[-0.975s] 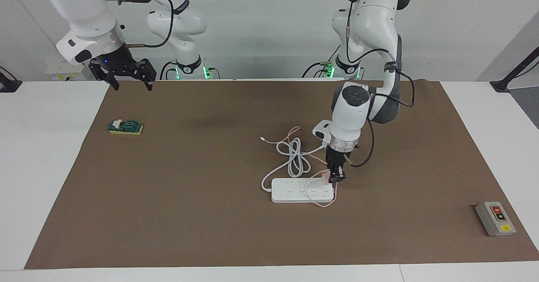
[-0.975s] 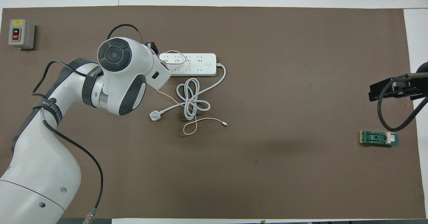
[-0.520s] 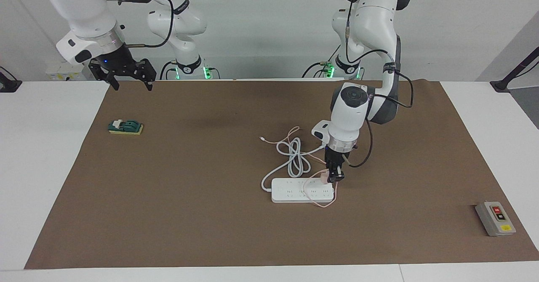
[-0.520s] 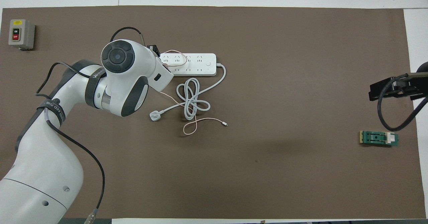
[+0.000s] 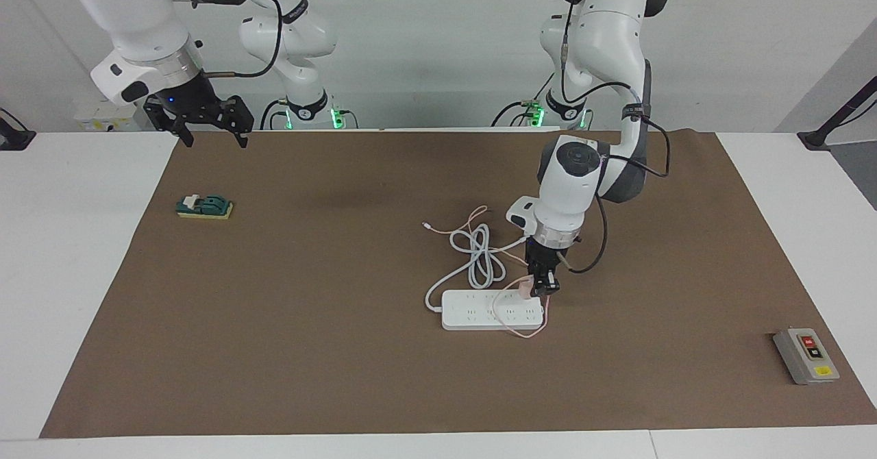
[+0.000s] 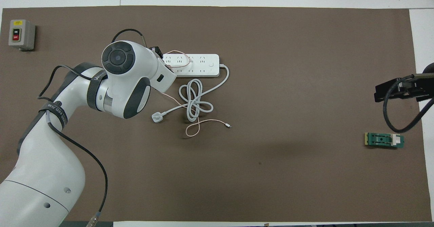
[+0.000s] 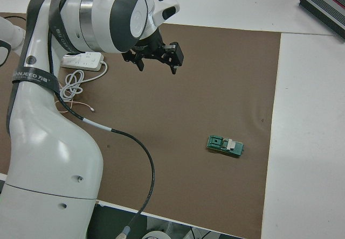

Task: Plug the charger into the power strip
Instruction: 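Press the charger prongs down into the socket with the left gripper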

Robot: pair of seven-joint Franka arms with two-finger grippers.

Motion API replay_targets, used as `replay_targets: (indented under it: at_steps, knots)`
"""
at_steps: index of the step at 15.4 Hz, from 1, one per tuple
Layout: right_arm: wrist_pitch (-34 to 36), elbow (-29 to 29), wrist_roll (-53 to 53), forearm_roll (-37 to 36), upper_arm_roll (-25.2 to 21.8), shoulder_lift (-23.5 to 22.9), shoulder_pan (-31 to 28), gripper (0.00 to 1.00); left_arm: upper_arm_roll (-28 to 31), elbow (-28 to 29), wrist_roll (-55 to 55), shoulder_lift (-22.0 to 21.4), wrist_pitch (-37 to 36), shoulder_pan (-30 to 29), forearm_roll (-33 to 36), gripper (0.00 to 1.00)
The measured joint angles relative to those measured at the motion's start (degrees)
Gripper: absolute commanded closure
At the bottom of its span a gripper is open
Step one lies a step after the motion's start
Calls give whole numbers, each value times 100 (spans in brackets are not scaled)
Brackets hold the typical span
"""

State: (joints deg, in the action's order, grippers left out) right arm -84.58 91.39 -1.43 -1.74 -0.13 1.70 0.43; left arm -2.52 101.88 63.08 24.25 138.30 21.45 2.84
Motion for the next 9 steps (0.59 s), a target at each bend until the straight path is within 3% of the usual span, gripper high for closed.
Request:
replay_targets:
  at_steps: [9]
  knots:
    - [0,0,-1,0,-3,0,0,0,0,-236,0,140,-269,0,-19,100]
